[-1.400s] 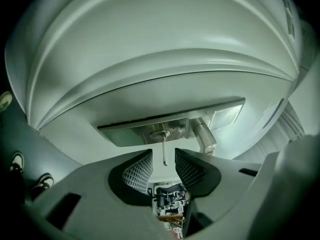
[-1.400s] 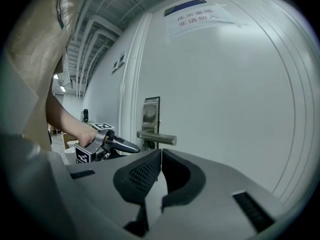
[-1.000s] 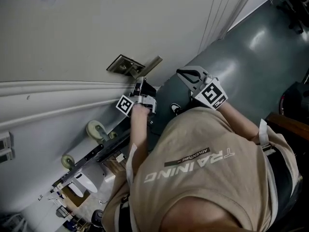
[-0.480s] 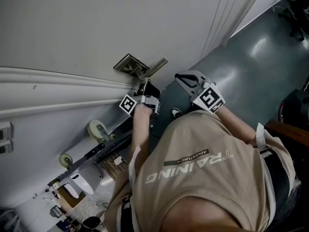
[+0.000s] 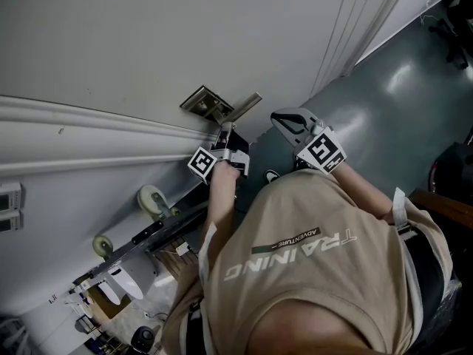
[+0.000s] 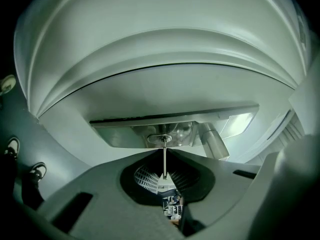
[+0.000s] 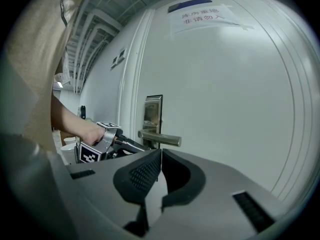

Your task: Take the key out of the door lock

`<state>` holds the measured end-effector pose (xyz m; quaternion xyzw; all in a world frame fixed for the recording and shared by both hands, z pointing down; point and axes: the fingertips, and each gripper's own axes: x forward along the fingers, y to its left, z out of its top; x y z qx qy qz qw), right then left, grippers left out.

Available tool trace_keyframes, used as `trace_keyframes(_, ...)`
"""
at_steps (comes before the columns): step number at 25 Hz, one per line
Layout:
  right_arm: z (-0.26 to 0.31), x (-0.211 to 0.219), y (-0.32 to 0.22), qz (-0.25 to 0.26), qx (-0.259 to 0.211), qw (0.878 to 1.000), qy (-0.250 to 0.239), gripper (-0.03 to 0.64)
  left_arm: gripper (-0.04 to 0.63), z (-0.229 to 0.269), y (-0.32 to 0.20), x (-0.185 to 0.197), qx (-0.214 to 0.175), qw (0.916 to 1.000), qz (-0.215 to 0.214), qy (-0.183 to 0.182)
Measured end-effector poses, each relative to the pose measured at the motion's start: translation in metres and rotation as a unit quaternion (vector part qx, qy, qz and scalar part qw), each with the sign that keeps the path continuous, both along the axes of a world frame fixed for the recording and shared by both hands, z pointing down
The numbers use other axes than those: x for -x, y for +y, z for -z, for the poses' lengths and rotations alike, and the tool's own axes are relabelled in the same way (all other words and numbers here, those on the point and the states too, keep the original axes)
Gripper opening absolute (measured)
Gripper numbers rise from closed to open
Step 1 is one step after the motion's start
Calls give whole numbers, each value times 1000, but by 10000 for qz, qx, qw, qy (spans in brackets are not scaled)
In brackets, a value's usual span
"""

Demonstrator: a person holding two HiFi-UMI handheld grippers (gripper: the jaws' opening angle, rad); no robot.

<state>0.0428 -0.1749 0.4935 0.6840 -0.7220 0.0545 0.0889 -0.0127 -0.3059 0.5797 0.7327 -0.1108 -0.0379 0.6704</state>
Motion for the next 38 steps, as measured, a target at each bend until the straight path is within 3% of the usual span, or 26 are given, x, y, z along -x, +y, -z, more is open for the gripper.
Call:
trace_keyframes(3,0,-3,-5,44,-32,10000,-1,15,25,5,1,-3,41,9999,-122,32)
trace_keyframes(7,-2,-7,-10,75,-43,10000,-43,15,25,7,1,-4,561,9964,-59,639)
trace_keyframes(9,-2,-9,-11,111,-33,9999,-53,15,25,5,1,-3,255,9989,-84,380)
trace_keyframes(11,-3,-10,-13,151,-34,9999,-62,15,25,2,0,-1,-286,9992,-156,-234)
trace_keyframes(12,-3,-11,-14,164,-38,9998,-73,15,25,3,1,-1,-308,9990,-134,-297)
trace_keyframes(15,-4,-12,-16,188,-48,9998,-107,15,23,6,4,-1,162,9995,-82,270)
trace_keyframes(17,-5,-13,-16,224,-45,9997,-120,14,23,5,5,0,232,9989,-131,389)
trace_keyframes(26,-4,-13,-21,603,-34,9979,-230,14,23,7,9,0,270,9995,51,170)
trace_keyframes(33,-12,-14,-22,1036,-93,9940,-352,14,23,8,24,12,202,9987,242,393)
trace_keyframes(38,-24,-13,-22,1240,-60,9912,-449,15,23,7,48,22,130,9990,270,337)
